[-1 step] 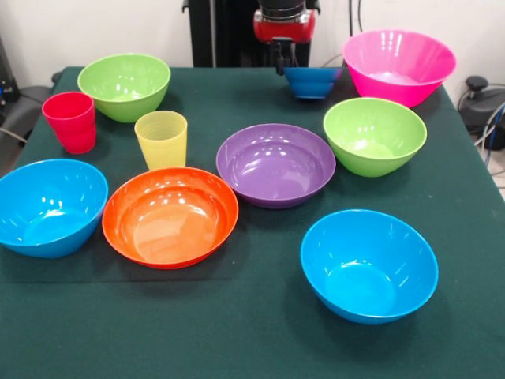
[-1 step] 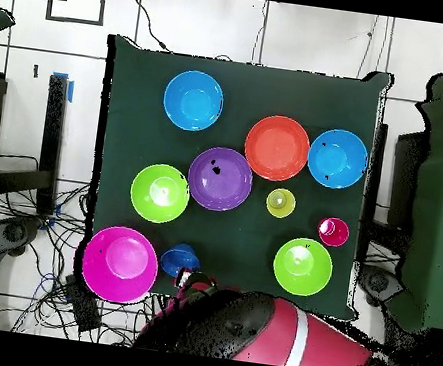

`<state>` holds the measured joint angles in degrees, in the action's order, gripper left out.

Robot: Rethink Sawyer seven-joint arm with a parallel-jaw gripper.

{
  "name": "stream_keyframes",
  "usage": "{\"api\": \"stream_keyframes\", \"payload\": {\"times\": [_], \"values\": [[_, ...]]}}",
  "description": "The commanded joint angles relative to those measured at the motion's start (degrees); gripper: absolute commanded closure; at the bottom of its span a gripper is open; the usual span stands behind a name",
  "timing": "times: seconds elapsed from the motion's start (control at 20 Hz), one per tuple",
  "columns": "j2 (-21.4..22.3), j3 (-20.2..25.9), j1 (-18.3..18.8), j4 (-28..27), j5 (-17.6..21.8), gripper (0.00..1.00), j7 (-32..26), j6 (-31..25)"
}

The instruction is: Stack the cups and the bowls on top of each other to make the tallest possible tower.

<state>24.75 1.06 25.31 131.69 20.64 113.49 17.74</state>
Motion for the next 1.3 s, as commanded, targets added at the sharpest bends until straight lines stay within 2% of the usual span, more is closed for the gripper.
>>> {"api": "stream_keyframes", "payload": {"times": [0.05,0.35,1.3], "values": [[-0.68,1.80,-0.64,-7.29,-5.16,1.00,10.57,1.43],[-0.02,1.29,0.87,-7.70,-4.43,1.00,8.97,-1.82],[0.75,0.86,2.97,-8.26,-3.17,1.00,7.14,-3.19]]}}
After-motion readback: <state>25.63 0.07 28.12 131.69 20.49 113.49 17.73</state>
